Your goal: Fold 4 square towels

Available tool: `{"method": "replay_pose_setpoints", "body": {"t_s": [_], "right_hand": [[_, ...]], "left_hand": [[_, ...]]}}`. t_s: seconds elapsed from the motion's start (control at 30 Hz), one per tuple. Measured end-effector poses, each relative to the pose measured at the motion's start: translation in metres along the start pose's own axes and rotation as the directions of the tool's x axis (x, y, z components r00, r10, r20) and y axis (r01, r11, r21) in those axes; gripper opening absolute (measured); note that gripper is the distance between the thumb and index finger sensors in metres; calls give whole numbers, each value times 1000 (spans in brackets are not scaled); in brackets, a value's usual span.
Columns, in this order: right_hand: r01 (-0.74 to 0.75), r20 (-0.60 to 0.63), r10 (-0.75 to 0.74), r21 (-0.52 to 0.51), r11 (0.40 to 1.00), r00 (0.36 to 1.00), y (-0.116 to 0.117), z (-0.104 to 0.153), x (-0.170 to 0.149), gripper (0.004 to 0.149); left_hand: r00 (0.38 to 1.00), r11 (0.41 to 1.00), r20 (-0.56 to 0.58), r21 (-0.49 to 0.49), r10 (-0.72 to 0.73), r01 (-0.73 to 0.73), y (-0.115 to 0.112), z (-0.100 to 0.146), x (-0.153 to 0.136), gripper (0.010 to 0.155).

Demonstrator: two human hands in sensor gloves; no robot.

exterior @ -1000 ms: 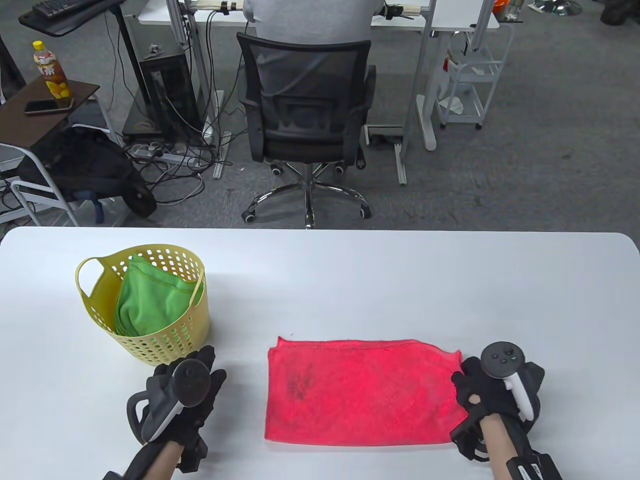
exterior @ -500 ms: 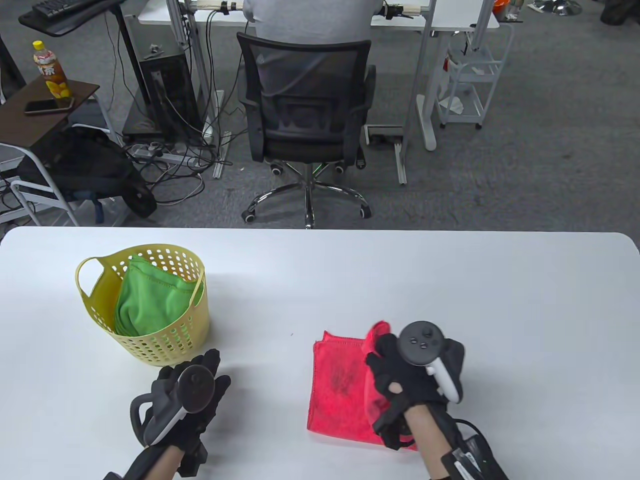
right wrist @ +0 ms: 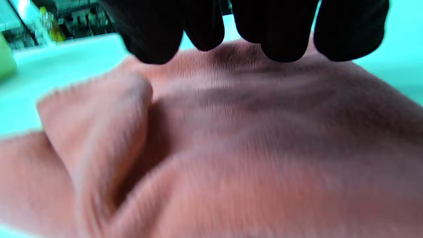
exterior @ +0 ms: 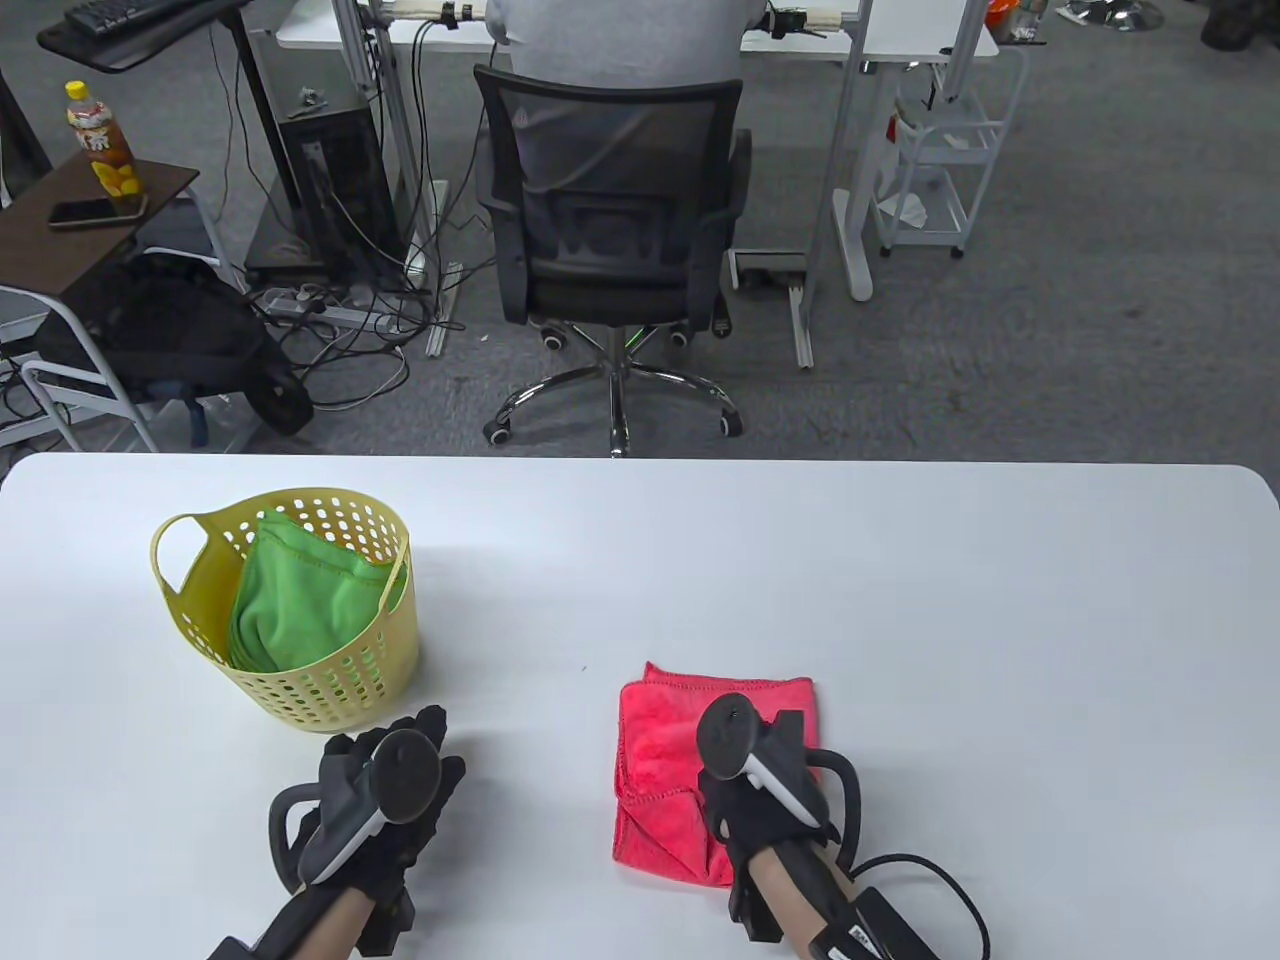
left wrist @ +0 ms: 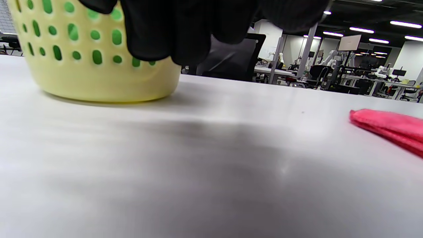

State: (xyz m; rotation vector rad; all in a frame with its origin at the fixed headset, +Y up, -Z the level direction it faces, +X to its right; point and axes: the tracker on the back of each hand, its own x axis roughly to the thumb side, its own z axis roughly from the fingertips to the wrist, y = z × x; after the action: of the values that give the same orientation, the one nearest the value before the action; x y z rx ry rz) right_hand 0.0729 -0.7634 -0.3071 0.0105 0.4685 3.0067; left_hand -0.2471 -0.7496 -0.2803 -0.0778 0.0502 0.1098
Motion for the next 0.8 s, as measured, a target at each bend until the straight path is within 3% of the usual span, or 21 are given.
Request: {"method": "replay_pose_setpoints", "body": {"t_s": [0.1, 0.17, 0.23, 0.27, 0.33, 0.4, 0.5, 0.6, 0.7, 0.8], "right_hand": [[-50, 59, 47, 49, 998, 997, 4, 4, 8, 91], [39, 173, -78, 218, 975, 982, 4, 7, 10, 102], [150, 202, -214, 294, 944, 956, 0, 9, 7, 104], [169, 194, -226, 272, 947, 955, -2, 10, 4, 102], [164, 112, -171, 74, 984, 979, -10, 9, -8, 86], [76, 23, -75, -41, 996, 997, -9, 6, -15, 74], [-48, -4, 48, 11, 999, 999, 2, 2, -12, 83], [-36, 52, 31, 92, 995, 998, 13, 4, 0, 96], [-42, 87, 38, 47, 998, 996, 16, 10, 11, 92], [-44, 82, 33, 131, 990, 996, 23, 4, 9, 99]], "left_hand": [[1000, 1000, 0, 16, -1, 1, 1, 2, 0, 64], [1000, 1000, 0, 25, 4, -4, 2, 3, -1, 65], [1000, 1000, 0, 26, 8, -8, 2, 3, -1, 65], [1000, 1000, 0, 24, 8, -8, 2, 3, -1, 65], [1000, 1000, 0, 9, 1, -1, -1, 1, 0, 65], [1000, 1000, 1, -1, -10, 10, -3, 0, 1, 64], [1000, 1000, 5, -6, -21, 21, -5, 0, 2, 64], [1000, 1000, 9, -7, -23, 23, -5, 0, 3, 64], [1000, 1000, 11, -10, -25, 25, -5, 0, 3, 65], [999, 999, 15, -21, -30, 30, -7, 0, 4, 65]]}}
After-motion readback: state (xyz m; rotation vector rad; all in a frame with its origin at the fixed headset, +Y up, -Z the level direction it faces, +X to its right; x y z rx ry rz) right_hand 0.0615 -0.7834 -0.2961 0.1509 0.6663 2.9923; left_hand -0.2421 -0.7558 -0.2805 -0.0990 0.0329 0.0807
